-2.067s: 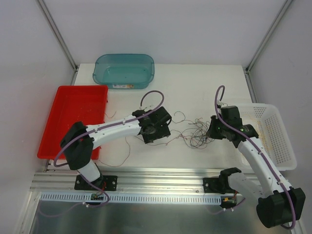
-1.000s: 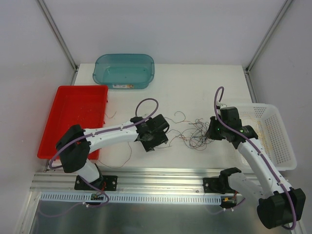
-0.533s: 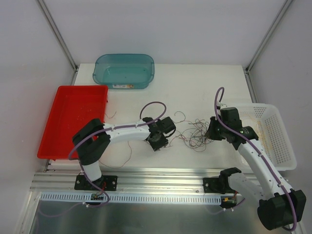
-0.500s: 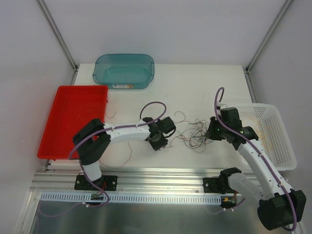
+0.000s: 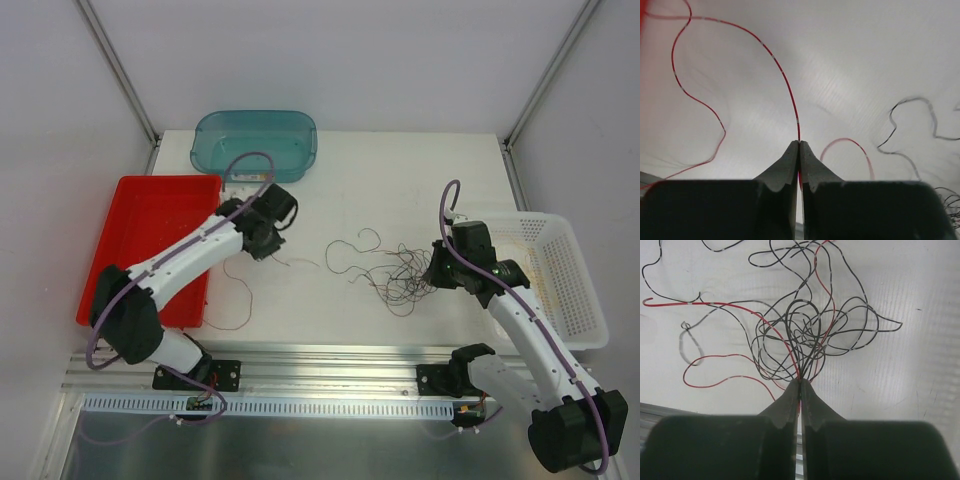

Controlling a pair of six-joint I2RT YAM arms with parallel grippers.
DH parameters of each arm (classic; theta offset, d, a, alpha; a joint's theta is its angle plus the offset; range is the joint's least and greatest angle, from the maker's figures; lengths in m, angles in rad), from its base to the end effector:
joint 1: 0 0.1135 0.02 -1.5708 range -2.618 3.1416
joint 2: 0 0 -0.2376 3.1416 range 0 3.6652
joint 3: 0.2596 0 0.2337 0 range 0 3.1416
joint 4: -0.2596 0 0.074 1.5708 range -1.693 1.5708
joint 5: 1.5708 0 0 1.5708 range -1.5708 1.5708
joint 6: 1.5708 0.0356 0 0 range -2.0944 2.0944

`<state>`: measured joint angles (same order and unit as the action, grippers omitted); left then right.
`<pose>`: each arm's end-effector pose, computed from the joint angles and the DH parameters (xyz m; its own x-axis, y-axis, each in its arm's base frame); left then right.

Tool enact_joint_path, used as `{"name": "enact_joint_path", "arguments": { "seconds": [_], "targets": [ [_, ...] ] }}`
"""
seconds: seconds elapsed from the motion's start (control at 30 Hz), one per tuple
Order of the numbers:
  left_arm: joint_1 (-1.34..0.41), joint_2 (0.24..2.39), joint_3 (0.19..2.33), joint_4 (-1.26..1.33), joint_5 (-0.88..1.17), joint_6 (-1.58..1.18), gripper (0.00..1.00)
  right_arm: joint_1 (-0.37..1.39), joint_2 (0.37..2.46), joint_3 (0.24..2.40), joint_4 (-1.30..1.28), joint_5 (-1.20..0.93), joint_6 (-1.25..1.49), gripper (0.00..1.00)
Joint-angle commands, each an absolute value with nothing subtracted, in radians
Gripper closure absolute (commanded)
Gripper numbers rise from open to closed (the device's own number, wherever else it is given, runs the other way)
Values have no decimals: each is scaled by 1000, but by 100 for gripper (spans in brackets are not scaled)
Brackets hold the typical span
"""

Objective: Untangle the cables

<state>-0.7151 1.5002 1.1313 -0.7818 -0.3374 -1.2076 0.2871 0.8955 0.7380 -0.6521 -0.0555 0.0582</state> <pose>0.2187 -0.1743 0.2268 -0.7280 -0.5360 -0.4274 -0.4608 0.8442 -0.2739 0.1716 0.0527 0.2435 -0.7118 -0.1496 -0.6863 -0.2785 0.9571 0.0802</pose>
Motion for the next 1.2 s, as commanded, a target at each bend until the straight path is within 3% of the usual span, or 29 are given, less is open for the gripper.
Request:
{"name": "enact_joint_path", "arguments": {
  "seconds": [0.0,0.17,0.4,0.6,0.97,1.17],
  "targets": [
    [-597,1358,1319,-1013,-581,-879,100,293,893,733,-664,-15,54,98],
    [-418,1321,1712,-1111,-791,-574,100,293,899,735,-664,-20,57,99],
    [-250,1420,2187,-1051,-908,-122,100,293,908,753,-664,-34,57,99],
    [-100,1370,2014,-855,-937,-12,100,293,907,753,-666,-43,54,99],
    [153,1376,1435,-715,-616,-253,100,295,922,739,-652,-69,45,99],
    [184,1440,1330,-686,-424,-296,100,293,925,738,-655,-67,41,99]
  ]
}}
